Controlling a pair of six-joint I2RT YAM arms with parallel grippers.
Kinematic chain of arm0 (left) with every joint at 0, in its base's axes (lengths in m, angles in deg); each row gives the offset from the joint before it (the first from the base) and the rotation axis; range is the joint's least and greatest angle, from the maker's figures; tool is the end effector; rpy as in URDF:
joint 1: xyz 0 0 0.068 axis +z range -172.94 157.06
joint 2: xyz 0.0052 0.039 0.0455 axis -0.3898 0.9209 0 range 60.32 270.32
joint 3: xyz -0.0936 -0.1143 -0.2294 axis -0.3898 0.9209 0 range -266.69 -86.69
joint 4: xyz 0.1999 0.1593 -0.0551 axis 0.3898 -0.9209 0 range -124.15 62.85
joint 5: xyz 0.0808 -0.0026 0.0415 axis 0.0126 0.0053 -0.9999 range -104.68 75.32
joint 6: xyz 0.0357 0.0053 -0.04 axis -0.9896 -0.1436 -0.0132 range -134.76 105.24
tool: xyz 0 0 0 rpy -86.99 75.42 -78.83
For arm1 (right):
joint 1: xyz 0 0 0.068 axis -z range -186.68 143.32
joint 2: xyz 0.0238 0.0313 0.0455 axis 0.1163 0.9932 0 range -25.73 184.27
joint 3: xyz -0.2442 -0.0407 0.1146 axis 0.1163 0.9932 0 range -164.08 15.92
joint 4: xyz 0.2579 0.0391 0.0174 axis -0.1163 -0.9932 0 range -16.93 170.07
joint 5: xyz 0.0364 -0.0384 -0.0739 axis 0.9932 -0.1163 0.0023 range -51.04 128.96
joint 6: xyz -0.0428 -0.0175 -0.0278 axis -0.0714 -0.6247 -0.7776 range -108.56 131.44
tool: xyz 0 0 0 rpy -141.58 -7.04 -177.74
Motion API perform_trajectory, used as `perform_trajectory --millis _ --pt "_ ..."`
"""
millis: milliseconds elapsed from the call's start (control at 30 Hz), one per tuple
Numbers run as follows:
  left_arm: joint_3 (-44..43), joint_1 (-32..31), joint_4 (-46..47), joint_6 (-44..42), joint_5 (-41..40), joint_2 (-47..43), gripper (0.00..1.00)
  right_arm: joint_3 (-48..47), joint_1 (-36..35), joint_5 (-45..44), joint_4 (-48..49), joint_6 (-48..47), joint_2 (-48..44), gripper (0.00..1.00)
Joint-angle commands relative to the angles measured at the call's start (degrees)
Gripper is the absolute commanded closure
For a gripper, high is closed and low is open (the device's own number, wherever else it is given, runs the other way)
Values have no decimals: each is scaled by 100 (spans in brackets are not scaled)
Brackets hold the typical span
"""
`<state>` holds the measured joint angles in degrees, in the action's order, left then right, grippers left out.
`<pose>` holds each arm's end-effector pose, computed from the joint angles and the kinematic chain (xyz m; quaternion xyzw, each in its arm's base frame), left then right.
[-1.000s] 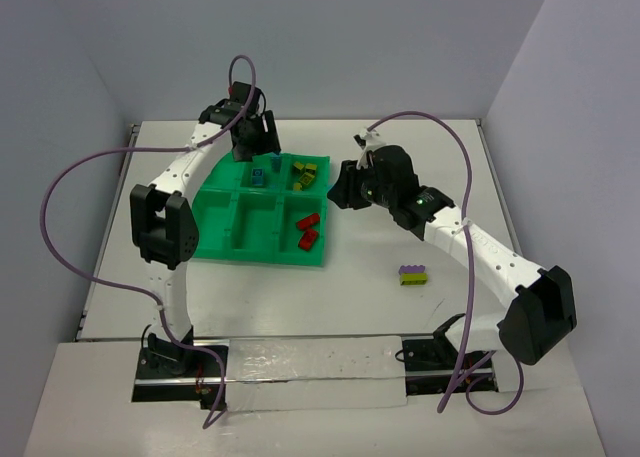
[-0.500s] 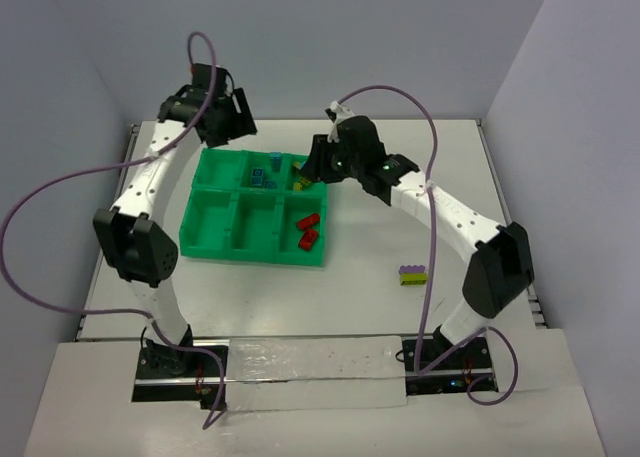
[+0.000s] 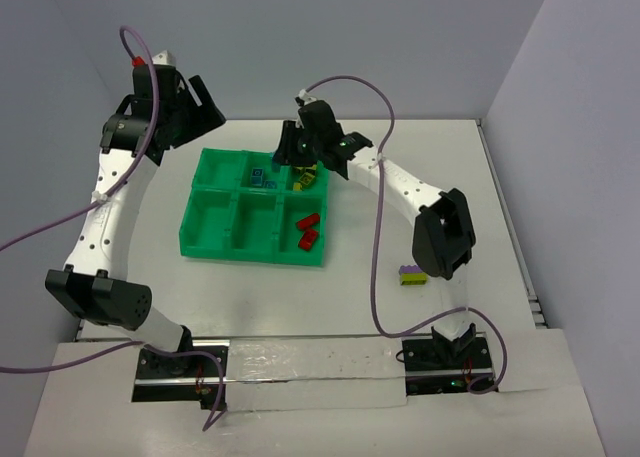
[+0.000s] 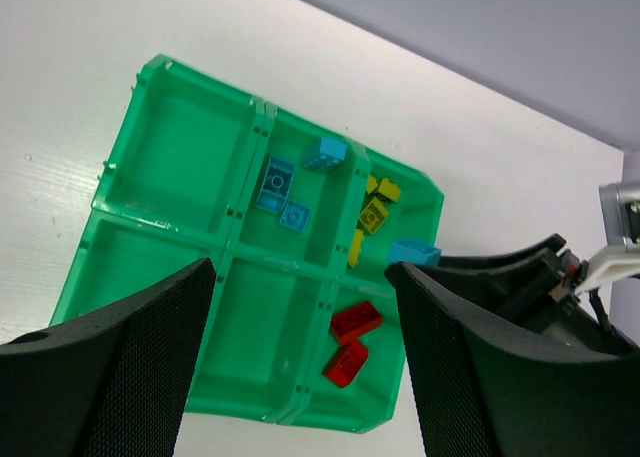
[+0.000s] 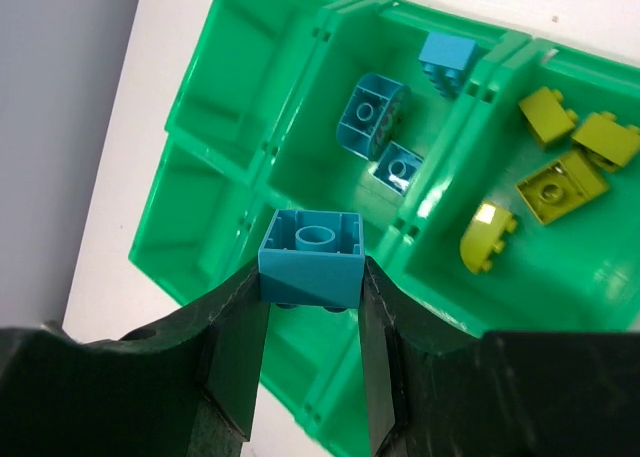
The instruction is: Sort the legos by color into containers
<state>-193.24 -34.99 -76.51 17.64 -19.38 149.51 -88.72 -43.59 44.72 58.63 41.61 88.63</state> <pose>0.3185 -0.0650 0.4499 -0.1739 0.8566 -0.1500 0.4620 0.3769 0.2876 0.3151 -0.0758 0.8670 0.3076 0.3848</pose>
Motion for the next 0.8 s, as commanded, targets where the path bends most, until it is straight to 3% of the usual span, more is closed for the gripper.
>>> perform_trajectory --millis 0,67,233,333,667,767 --pt "283 -7 136 4 92 -235 20 -734 -101 -162 -84 134 472 80" --pt "418 -7 163 12 92 -335 20 -1065 -135 -146 -158 113 771 77" --pt "451 -7 147 -5 143 -420 20 -2202 -210 -6 -723 27 1610 52" --pt "410 -7 139 -13 153 -455 20 -2506 -237 -11 -811 40 1755 44" --pt "513 -7 278 48 251 -499 20 -1758 -237 -375 -687 -188 820 40" --pt "610 -7 366 92 355 -517 20 -946 -219 -615 -660 -284 212 40"
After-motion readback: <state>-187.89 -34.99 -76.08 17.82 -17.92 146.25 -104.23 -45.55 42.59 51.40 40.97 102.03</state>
